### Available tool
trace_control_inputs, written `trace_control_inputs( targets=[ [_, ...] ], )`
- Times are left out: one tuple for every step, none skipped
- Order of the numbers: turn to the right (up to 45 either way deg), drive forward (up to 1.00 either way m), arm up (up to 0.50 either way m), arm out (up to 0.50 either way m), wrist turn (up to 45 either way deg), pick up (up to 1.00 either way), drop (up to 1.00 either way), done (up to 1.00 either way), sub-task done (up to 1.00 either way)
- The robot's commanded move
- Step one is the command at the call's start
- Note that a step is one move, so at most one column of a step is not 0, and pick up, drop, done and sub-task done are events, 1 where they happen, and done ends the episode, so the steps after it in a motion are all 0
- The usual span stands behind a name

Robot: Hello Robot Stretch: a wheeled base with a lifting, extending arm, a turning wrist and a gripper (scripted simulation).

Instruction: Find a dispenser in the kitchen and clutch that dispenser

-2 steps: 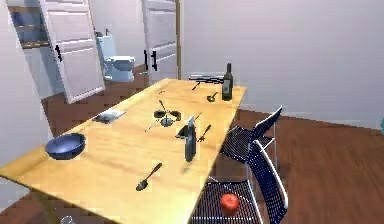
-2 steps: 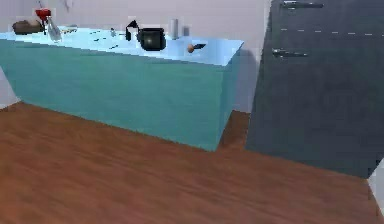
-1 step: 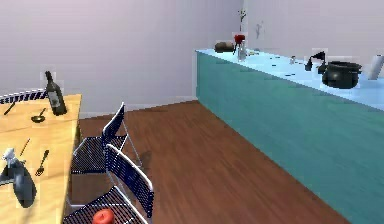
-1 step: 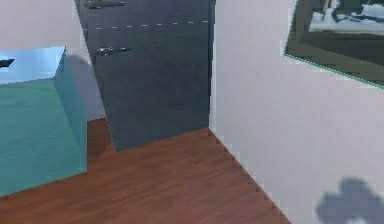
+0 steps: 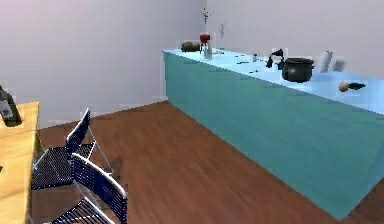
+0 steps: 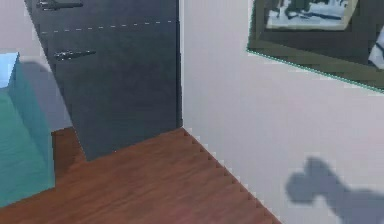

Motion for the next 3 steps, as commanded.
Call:
trace_control_inputs(
  targets=[
    [0.0,0.75,0.00,0.00,0.0,0.00,0.00,0.00,0.00],
    [-24.0,0.00,0.00,0.00,0.0,0.00,0.00,0.00,0.00],
    [0.0,0.25,0.00,0.00,0.0,0.00,0.00,0.00,0.00]
  ],
)
